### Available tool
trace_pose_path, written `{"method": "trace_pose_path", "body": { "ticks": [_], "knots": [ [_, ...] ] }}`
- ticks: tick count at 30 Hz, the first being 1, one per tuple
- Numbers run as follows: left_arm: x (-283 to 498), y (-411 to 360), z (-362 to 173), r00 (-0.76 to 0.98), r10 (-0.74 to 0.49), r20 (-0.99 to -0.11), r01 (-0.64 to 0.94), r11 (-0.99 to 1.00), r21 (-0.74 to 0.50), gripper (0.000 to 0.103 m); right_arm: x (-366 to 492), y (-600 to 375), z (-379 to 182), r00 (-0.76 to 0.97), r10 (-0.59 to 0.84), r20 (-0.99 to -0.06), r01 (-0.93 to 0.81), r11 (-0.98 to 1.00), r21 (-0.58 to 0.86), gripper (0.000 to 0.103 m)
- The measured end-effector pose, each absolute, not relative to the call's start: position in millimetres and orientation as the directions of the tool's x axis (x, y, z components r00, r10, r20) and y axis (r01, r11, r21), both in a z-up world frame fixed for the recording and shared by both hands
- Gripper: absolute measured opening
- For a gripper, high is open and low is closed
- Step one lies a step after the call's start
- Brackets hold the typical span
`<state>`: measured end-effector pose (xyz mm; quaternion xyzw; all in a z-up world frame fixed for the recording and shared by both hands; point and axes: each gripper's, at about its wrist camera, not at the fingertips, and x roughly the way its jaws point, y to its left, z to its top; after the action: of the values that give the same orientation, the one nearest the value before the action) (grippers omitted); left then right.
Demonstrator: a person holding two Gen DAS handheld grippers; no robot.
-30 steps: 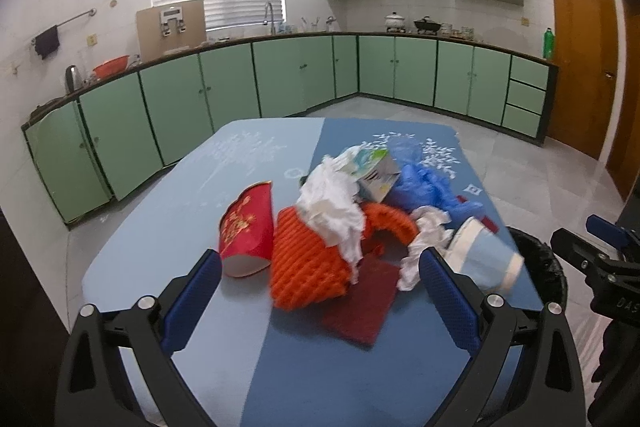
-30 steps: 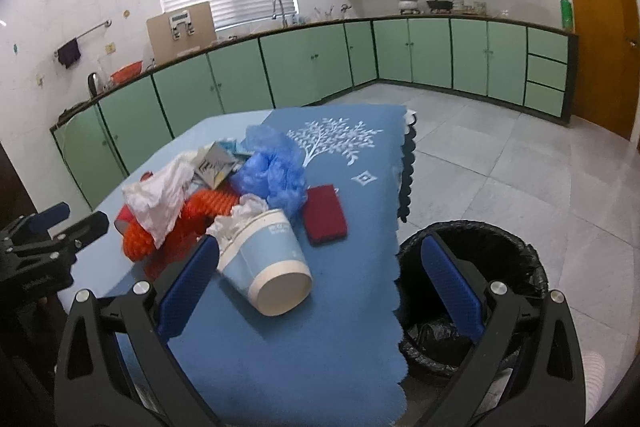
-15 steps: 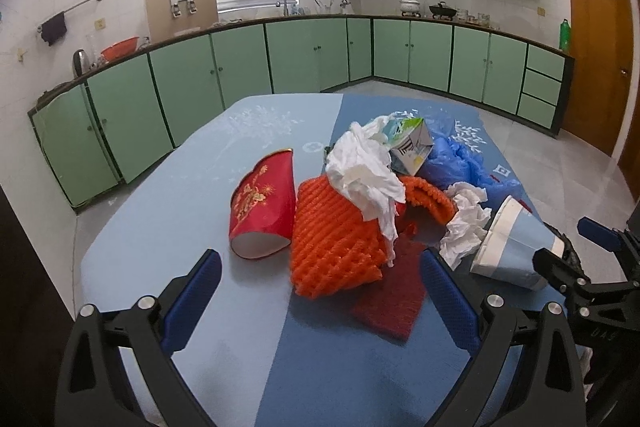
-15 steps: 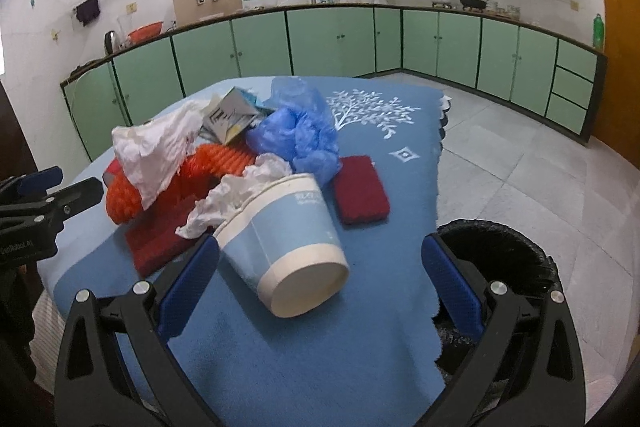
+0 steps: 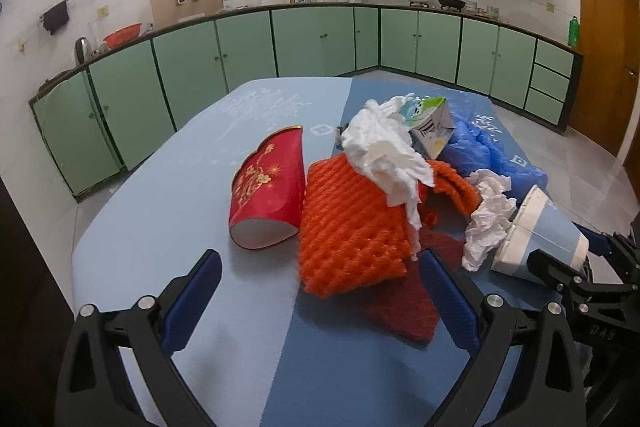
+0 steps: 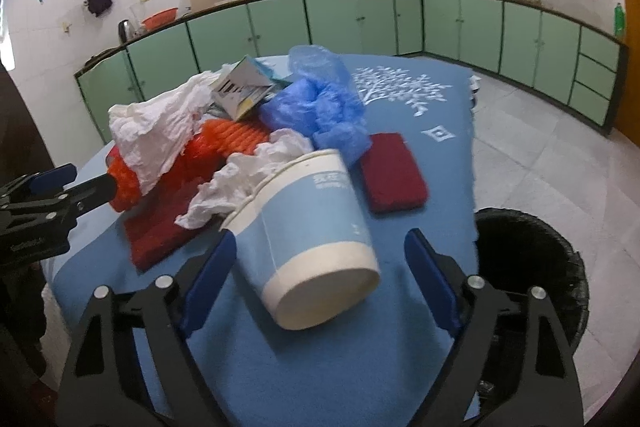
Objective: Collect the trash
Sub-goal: 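Grasp the white paper cup with the right gripper while the left gripper approaches the tissues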
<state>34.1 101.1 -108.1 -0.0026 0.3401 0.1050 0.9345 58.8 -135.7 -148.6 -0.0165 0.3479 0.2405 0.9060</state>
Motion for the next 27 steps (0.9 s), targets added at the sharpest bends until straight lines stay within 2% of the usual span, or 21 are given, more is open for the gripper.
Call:
{"method": "trace_pose_path", "body": {
  "ticks": [1, 3, 8, 11, 19, 27],
  "knots": [
    [33.9, 101.9, -108.1, 0.746, 0.196, -0.637, -0.199, 0.978, 0.067, 0.097, 59.2, -133.8, -149.5, 0.624, 0.444, -0.643, -0.466, 0.872, 0.150, 0.074],
    [34.2, 102.4, -108.1, 0.746, 0.195, -0.637, -0.199, 0.978, 0.066, 0.097, 60.1, -129.6, -151.0, 0.587, 0.478, -0.653, -0.499, 0.849, 0.173, 0.061],
    [34.2, 102.3, -108.2, 0.746, 0.194, -0.637, -0.197, 0.978, 0.067, 0.097, 53.9, -128.7, -148.9, 0.574, 0.489, -0.656, -0.517, 0.838, 0.172, 0.055],
    [33.7, 101.5, -107.4, 0.749, 0.191, -0.635, -0.195, 0.979, 0.065, 0.097, 53.1, -134.3, -145.0, 0.557, 0.519, -0.649, -0.523, 0.826, 0.211, 0.047],
    [33.3, 87.7, -101.1, 0.767, 0.153, -0.624, -0.152, 0.987, 0.055, 0.093, 42.4, -148.1, -127.5, 0.597, 0.509, -0.620, -0.502, 0.840, 0.206, 0.047],
    [42.3, 51.9, -96.2, 0.789, 0.045, -0.613, -0.037, 0.999, 0.025, 0.088, 40.5, -183.4, -109.0, 0.666, 0.459, -0.588, -0.429, 0.880, 0.202, 0.047]
  ]
}}
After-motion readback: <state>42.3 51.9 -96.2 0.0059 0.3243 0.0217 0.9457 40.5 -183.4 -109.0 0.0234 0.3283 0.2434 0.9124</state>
